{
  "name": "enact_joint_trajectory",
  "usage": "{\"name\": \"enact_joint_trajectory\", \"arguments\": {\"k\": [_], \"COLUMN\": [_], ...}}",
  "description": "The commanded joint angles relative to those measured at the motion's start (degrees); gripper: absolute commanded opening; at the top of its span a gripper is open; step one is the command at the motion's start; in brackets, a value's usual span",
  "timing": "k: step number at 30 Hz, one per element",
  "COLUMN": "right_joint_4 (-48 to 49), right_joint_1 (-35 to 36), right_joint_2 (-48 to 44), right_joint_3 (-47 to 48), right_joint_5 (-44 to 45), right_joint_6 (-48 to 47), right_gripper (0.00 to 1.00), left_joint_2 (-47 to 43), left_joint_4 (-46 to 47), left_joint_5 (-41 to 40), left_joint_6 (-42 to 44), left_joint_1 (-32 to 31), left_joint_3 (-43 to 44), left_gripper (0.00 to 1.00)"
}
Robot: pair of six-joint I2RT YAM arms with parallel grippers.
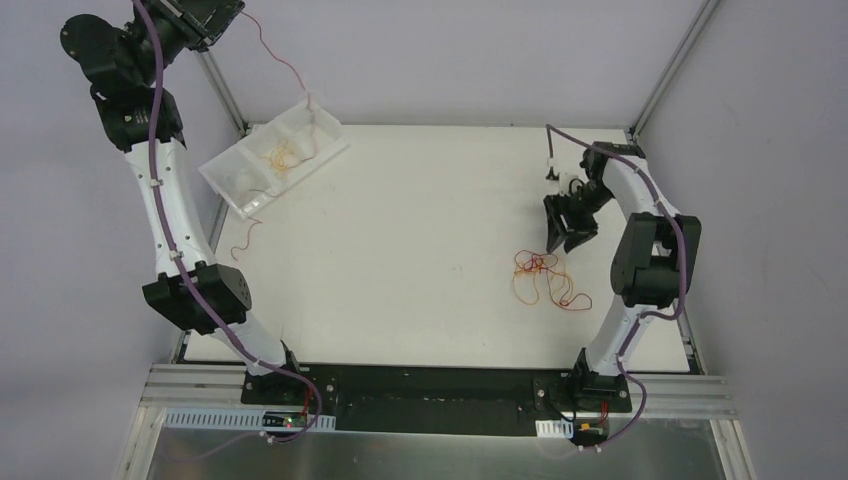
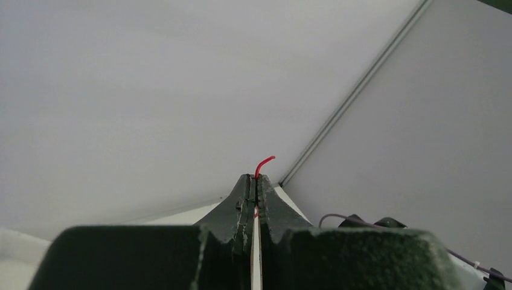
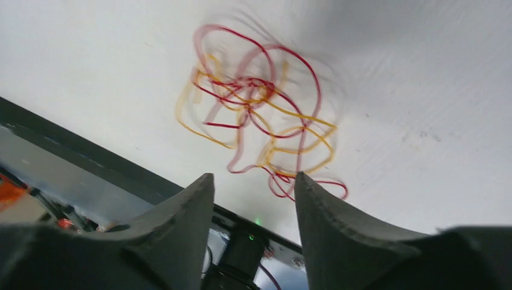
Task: Untangle the cables
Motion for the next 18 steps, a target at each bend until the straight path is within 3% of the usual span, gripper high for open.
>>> {"name": "enact_joint_trajectory", "arguments": {"k": [1,3,7,14,18], "right_joint_4": [-4.88,-3.58,1.86,34.23,47.62], "right_joint_1": [0.68,1.45,3.85,14.06,21.36], "right_joint_2": [-8.45,-10.68,-14.69,-22.49,-23.74], "right_joint_3": [8.09,10.5,14.4,13.26,13.43], "right_joint_5": [-15.98,-18.66,-25.27,-29.73,-29.15], "right_joint_6": [2.11,3.12,7.64,29.79,37.4], "right_gripper": [0.6,0.68,0.76,0.93,0.94], "left_joint_2": [-5.41,-5.99,-9.63,-11.23,-10.29], "left_joint_4": [5.81,5.21,5.05,4.86,4.17], "left_joint_5": [1.59,2.47,3.71,1.59,1.03], "left_joint_6": [-3.33,-3.38,-1.4,1.13,2.24], "left_joint_1": [-1.55,-4.39,-13.22,-27.54,-33.2], "left_joint_3": [4.02,3.7,-4.26,-14.7,-16.31], "left_gripper": [0.0,0.0,0.0,0.0,0.0]}}
